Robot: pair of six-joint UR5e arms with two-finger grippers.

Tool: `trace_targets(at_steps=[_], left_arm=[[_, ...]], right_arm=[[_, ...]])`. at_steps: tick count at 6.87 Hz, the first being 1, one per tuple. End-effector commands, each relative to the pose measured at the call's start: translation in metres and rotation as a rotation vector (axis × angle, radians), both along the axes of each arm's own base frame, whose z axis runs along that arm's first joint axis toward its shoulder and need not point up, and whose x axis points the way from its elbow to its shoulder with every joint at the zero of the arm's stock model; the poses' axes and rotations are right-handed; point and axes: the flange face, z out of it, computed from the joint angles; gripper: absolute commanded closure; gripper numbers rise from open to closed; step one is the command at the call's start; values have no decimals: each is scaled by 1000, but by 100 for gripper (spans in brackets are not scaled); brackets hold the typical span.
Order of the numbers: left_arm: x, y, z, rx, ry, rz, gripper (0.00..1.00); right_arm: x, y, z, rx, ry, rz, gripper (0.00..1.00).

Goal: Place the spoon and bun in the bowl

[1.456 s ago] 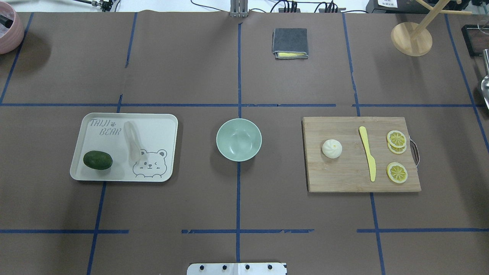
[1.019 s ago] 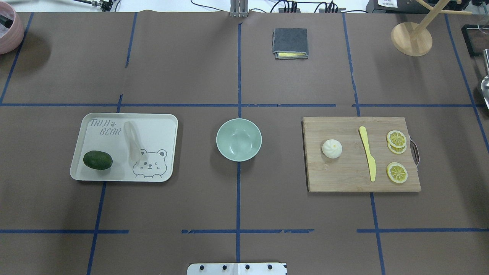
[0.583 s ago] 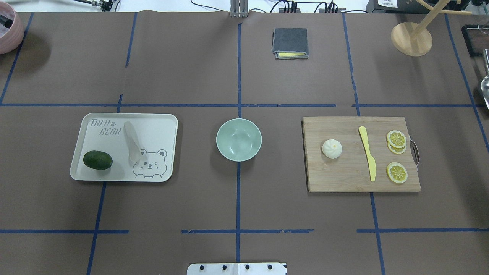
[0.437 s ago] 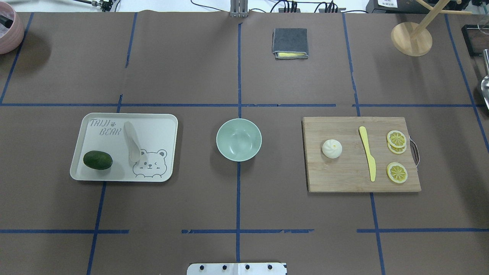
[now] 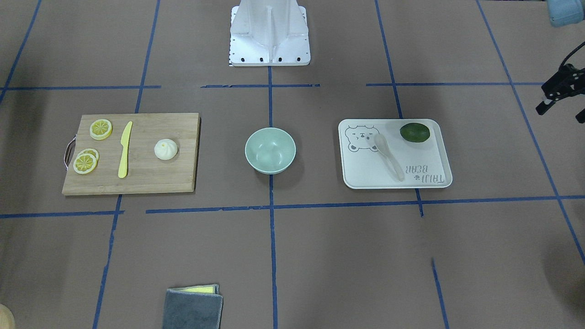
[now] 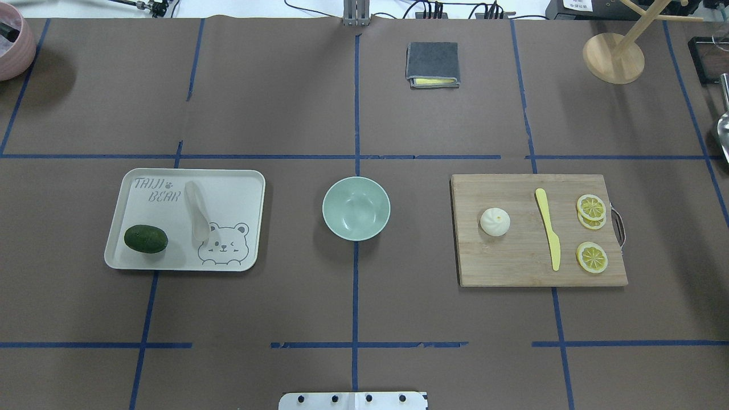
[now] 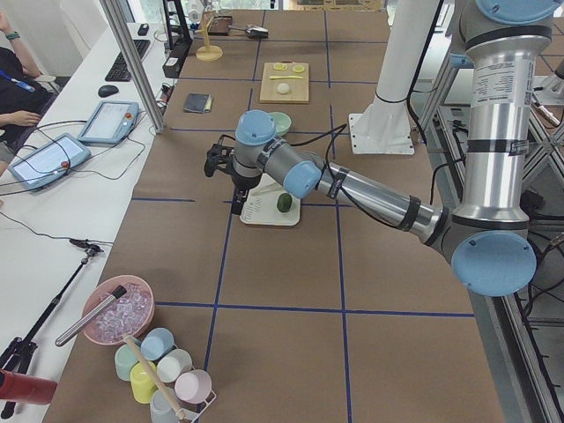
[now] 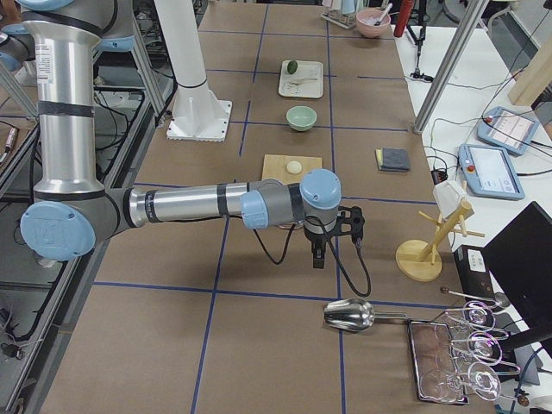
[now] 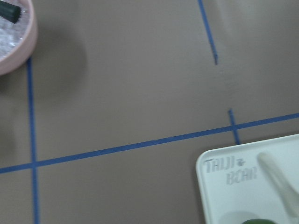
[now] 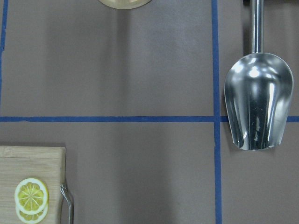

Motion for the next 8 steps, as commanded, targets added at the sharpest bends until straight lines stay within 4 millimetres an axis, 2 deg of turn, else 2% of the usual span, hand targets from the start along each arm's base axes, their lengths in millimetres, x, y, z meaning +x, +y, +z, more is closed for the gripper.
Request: trace_targets(at_steps=[1, 4, 5, 7, 8], left_arm=[[81, -6, -45, -106, 59, -77, 1], [231, -7, -64, -175, -4, -179, 3], [279, -4, -57, -182, -44, -194, 3], [325, 5, -51, -183, -78, -197, 4], [341, 7, -38, -184, -110, -199, 5]], right_arm=[[-14, -3, -6, 30, -6, -13, 0], [-25, -8, -18, 38, -13, -21, 0], [-27, -15, -28, 50, -17, -19, 0], [-41, -23, -46, 34, -29, -3, 0], [-55, -22, -60, 30, -37, -4, 0]])
